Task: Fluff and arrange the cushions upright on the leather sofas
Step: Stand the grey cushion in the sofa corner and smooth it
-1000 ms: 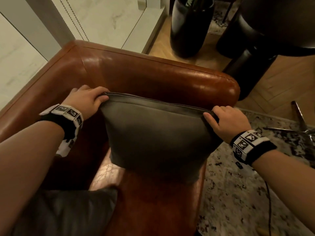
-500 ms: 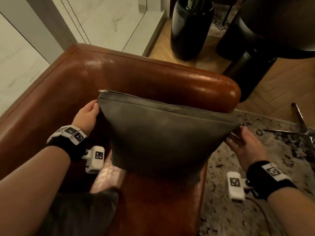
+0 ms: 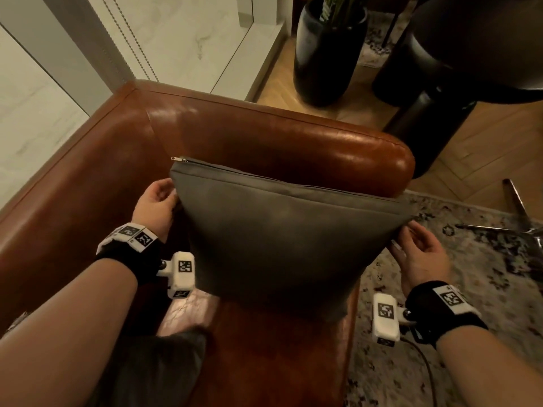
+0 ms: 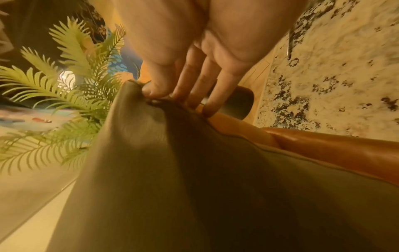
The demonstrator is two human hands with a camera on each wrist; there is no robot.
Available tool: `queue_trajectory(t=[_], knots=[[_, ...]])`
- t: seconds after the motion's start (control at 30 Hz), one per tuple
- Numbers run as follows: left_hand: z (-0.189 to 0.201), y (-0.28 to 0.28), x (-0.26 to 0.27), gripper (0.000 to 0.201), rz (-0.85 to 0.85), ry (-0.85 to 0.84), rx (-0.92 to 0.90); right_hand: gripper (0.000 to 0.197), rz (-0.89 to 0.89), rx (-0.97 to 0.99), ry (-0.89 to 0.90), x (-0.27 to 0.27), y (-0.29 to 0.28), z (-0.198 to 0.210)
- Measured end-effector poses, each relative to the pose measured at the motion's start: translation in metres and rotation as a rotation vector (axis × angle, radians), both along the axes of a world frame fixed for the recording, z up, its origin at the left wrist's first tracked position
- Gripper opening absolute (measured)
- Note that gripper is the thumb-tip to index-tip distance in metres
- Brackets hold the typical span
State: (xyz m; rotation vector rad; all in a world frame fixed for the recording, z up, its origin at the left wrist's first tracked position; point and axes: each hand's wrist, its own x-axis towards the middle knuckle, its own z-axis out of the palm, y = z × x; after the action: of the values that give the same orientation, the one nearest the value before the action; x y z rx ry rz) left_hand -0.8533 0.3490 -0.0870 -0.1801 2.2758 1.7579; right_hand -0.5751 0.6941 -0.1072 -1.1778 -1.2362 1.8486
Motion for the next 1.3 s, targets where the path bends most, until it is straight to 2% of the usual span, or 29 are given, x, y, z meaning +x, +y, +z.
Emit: queue_trajectory(t=[0.07,0.13,0.2,0.33,0.43,0.5,0.57,0.63,0.73,0.83,0.9,0.97,1.03,1.07,1.13,1.17,1.23,1.3], knots=[[-0.004,0.004,0.004,0.020,-0.059,0.020,-0.122,0.055,0.008,0.004,-0.047,-0.004,-0.004,-0.002],[-0.002,0.007,0.004,0.019,-0.014,0.066,-0.198,0.033,-0.047,-0.021,-0.069,-0.008,-0.006,-0.003],[-0.004,0.005,-0.004,0.014,0.057,0.074,-0.188,0.010,-0.116,-0.023,-0.114,-0.009,-0.003,-0.001],[-0.003,0.002,-0.016,0.013,0.135,0.057,-0.177,0.007,-0.138,0.022,-0.132,-0.004,-0.001,-0.003],[0.005,0.007,-0.012,0.006,0.139,0.058,-0.189,0.030,-0.037,0.022,-0.070,-0.005,-0.003,0.005],[0.006,0.007,-0.016,0.012,0.106,0.026,-0.107,0.024,-0.006,-0.034,0.013,-0.008,0.004,0.009],[0.011,0.007,-0.018,0.019,0.038,0.033,-0.110,0.027,0.011,-0.076,0.075,-0.010,0.011,0.011],[0.017,0.010,-0.019,0.021,0.008,0.041,-0.183,0.028,0.032,-0.035,0.016,-0.013,0.010,0.011],[0.018,0.012,-0.022,0.030,0.073,0.092,-0.273,0.009,-0.061,0.032,-0.078,-0.015,0.008,0.010],[0.016,0.012,-0.026,0.031,0.120,0.075,-0.282,0.012,-0.098,0.079,-0.066,-0.013,0.007,0.009],[0.018,0.011,-0.025,0.029,0.098,0.095,-0.281,0.010,-0.048,0.077,-0.051,-0.011,0.005,0.011],[0.016,0.007,-0.018,0.028,0.046,0.095,-0.244,0.029,0.012,-0.013,-0.036,-0.004,0.004,0.006],[0.005,-0.001,-0.006,0.033,-0.013,0.047,-0.229,0.034,0.096,-0.139,-0.058,0.011,-0.002,-0.008],[-0.002,-0.005,0.001,0.035,-0.059,0.005,-0.256,0.036,0.159,-0.159,-0.111,0.019,-0.007,-0.017],[-0.014,-0.007,0.016,0.035,-0.138,-0.058,-0.318,0.052,0.318,-0.138,-0.257,0.033,-0.022,-0.037],[-0.017,-0.006,0.020,0.033,-0.123,-0.057,-0.333,0.053,0.345,-0.113,-0.319,0.034,-0.031,-0.043],[-0.018,-0.003,0.023,0.030,-0.005,-0.064,-0.305,0.030,0.225,-0.074,-0.400,0.028,-0.041,-0.047],[-0.019,-0.002,0.018,0.033,0.102,-0.088,-0.271,0.018,0.059,-0.043,-0.442,0.021,-0.043,-0.048]])
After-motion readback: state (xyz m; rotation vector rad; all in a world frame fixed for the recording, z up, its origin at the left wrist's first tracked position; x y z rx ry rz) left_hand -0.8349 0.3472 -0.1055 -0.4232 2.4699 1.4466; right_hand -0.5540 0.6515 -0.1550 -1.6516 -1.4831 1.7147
